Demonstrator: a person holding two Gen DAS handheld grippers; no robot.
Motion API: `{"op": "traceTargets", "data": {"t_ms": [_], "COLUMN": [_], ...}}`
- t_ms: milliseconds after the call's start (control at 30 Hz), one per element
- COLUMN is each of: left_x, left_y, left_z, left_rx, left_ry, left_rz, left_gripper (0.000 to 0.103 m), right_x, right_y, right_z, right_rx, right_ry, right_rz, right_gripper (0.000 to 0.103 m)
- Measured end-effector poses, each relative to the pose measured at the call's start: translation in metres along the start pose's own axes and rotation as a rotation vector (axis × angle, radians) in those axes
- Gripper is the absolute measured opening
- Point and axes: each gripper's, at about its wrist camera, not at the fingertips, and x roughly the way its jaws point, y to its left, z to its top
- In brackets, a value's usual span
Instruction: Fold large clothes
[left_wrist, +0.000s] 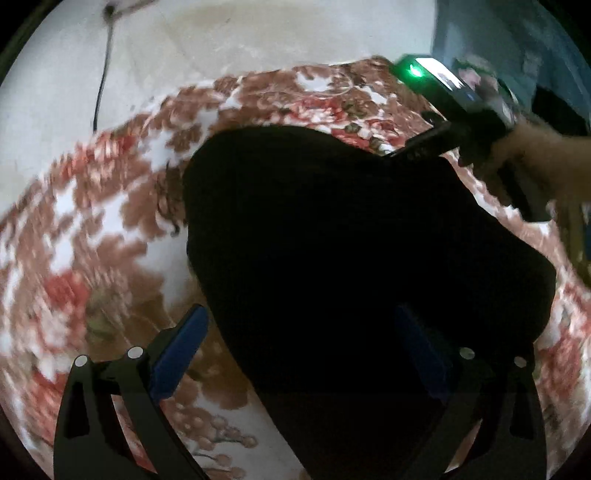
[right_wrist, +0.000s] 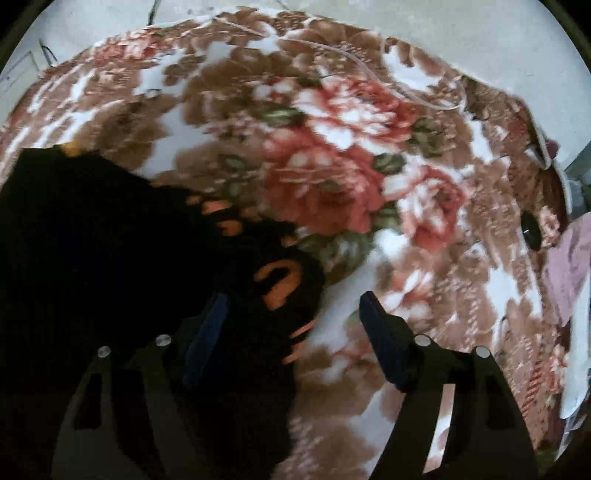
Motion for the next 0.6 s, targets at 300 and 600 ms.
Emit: {"op": "traceTargets", "data": {"t_ms": [300, 600], "left_x": [-0.015, 0.000], "left_y": [0.023, 0.074], "left_z": [0.001, 0.084], "left_rx": [-0.118, -0.366], "left_ry": [0.037, -0.003], "left_rz": [0.010, -0.007], "left_gripper": [0.098, 0.097], "right_x": [0.000, -0.085], "right_y": [-0.041, 0.029], "right_z": [0.000, -0.030], "right_rx": [0.056, 0.148], "right_ry": [0.029, -0.101], "right_rz": [-0.030, 0.200], "right_gripper": [0.070, 0.090]}}
